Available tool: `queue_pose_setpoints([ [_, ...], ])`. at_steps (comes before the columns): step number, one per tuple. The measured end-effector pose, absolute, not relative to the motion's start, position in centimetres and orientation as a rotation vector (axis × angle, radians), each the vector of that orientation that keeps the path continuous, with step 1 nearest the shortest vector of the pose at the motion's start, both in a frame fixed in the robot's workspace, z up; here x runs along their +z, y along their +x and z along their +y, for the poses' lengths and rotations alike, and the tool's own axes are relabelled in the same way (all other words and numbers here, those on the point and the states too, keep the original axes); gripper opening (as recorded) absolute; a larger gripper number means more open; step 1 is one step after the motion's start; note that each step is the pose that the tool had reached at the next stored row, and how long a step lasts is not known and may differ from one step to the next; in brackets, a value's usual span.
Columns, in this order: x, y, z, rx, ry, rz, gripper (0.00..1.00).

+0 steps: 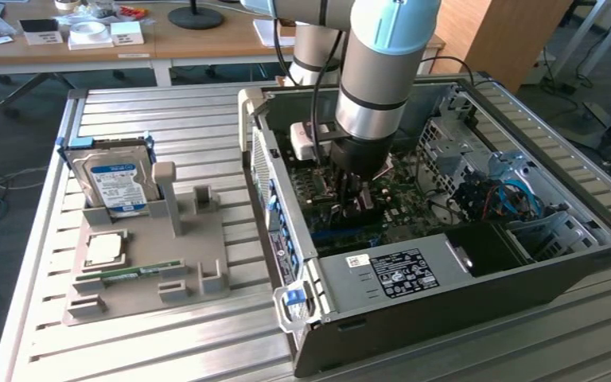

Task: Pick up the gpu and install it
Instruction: 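Insert the gpu into the slot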

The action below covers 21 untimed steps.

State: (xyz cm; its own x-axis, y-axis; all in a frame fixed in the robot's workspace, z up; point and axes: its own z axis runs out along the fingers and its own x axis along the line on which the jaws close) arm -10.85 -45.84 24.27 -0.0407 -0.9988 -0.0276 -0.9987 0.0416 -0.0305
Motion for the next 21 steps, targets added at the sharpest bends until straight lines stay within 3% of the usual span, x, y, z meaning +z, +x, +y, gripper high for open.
queue_pose_setpoints([
  [21, 24.15, -10.92, -45.85, -0.005, -2.147, 2.237, 0.28],
])
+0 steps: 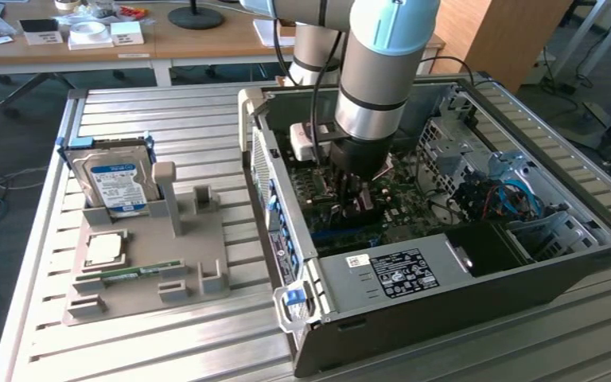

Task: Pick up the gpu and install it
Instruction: 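Insert the gpu into the slot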

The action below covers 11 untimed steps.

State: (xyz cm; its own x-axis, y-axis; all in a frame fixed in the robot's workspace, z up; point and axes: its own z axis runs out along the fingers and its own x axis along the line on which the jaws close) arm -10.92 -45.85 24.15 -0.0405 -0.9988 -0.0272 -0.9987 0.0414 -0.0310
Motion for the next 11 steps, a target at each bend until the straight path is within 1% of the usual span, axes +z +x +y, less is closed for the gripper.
queue_pose_setpoints([
  [11, 24.03, -11.35, -45.85, -0.009, -2.145, 2.235, 0.28],
])
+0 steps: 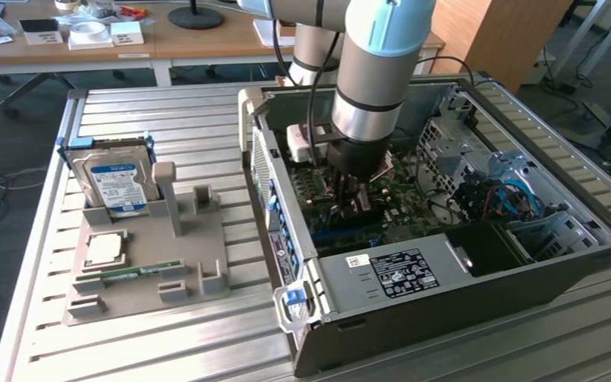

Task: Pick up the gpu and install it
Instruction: 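Insert the gpu into the slot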

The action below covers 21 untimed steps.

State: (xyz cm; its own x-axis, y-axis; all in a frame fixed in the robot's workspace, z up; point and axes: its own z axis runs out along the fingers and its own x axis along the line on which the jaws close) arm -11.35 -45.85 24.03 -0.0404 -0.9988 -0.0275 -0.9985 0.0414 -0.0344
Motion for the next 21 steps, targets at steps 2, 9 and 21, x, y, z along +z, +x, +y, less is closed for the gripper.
queue_pose_setpoints([
  [2, 23.89, -11.38, -45.86, -0.010, -2.145, 2.235, 0.28],
  [9, 23.80, -11.39, -45.86, -0.009, -2.145, 2.235, 0.28],
  [21, 23.66, -11.40, -45.85, -0.009, -2.145, 2.235, 0.28],
])
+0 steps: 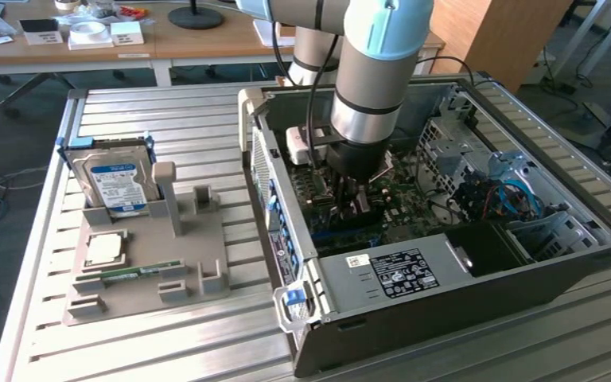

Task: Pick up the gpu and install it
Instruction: 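Insert the gpu into the slot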

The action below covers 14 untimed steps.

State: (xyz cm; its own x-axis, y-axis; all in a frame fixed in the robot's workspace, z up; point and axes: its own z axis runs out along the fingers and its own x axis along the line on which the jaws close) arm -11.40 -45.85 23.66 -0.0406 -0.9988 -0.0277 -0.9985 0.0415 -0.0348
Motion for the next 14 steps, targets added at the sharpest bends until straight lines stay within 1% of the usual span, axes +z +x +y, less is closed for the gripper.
queue_pose_setpoints([
  [5, 23.64, -11.41, -45.84, -0.008, -2.144, 2.234, 0.28],
  [6, 23.63, -11.41, -45.84, -0.008, -2.144, 2.234, 0.29],
  [7, 23.62, -11.42, -45.83, -0.007, -2.144, 2.234, 0.34],
  [8, 23.59, -11.43, -45.83, -0.008, -2.143, 2.234, 0.34],
  [9, 23.63, -11.42, -45.84, -0.009, -2.144, 2.235, 0.39],
  [10, 23.67, -11.41, -45.85, -0.009, -2.145, 2.235, 0.39],
  [11, 23.66, -11.40, -45.85, -0.009, -2.145, 2.235, 0.52],
  [13, 23.66, -11.40, -45.85, -0.009, -2.145, 2.235, 0.64],
  [14, 23.95, -11.40, -45.85, -0.009, -2.145, 2.235, 0.64],
])
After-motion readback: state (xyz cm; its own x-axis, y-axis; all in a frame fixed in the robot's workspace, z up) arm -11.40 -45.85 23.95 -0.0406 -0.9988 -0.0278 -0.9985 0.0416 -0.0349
